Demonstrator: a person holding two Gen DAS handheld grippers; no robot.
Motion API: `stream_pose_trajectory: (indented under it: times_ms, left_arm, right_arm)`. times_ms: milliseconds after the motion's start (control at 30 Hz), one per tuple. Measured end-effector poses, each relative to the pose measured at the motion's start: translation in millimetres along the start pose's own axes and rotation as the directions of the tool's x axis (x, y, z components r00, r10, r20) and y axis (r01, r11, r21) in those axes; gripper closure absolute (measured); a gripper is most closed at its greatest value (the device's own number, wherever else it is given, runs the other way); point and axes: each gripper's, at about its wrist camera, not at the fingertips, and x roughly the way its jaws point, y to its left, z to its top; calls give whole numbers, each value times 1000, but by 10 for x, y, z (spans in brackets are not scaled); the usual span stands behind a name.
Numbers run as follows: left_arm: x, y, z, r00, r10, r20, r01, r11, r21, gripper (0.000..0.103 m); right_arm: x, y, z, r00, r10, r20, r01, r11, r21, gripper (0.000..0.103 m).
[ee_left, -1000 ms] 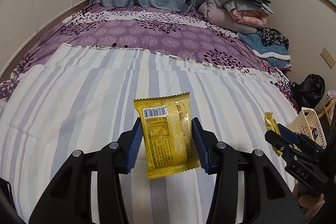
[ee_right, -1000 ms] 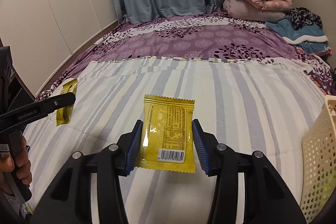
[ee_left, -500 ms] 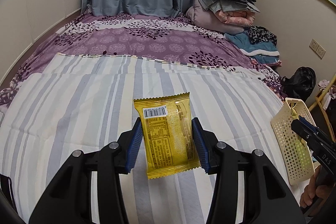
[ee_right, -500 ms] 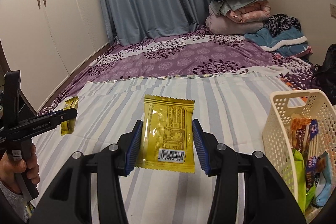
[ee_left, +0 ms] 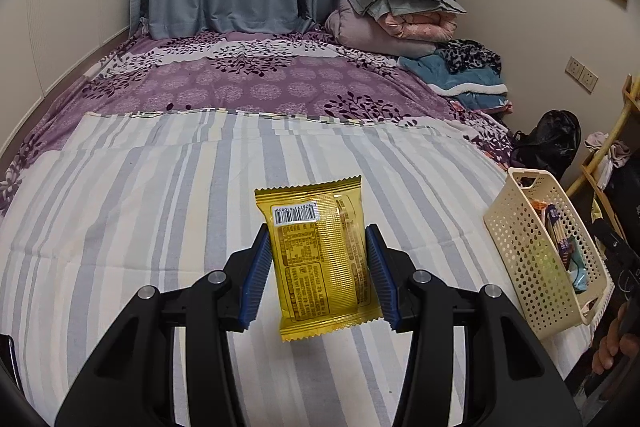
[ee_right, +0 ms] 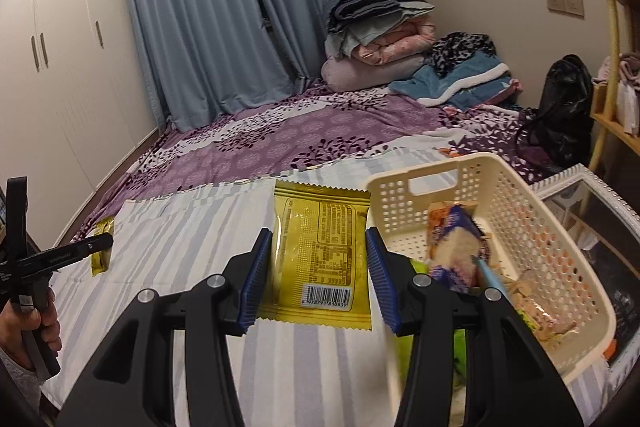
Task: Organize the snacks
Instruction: 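Carry both yellow sachets toward the basket with both grippers, then lower the yellow sachet into the basket and open the right gripper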
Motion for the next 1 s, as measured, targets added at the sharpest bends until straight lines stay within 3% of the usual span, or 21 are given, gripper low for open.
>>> stream_pose_trajectory:
  times_ms: [200,367,533,833,933,1000]
  left_arm:
    - [1,-227,-29,1000,-24,-8,24,999,33,55]
    - [18,-351,-26,999,-47,-21,48,998,34,55]
    - [19,-547,-15,998,-63,-20,64,996,59,55]
    - [36,-846,-7,995,-97,-29,99,991,93,55]
    - [58,-919,-9,993,-114,-41,117,988,96,55]
    - [80,-969,-15,990,-128,-53,132,987,95,55]
  right_arm:
    - [-224,-533,-85,994,-106,17,105,993,61,56]
    - [-261,-994,-224,983,-184,-16,184,975,128,56]
    - [-235,-1300,-315,979,-199,-41,203,964,171,56]
    - [-129,-1405,-397,977,-201,-67,210,960,184,55]
    - [-109,-1427,-407,979,-192,-75,203,960,194,52]
    - [-111,-1440,-415,979,-191,-71,201,959,200,41]
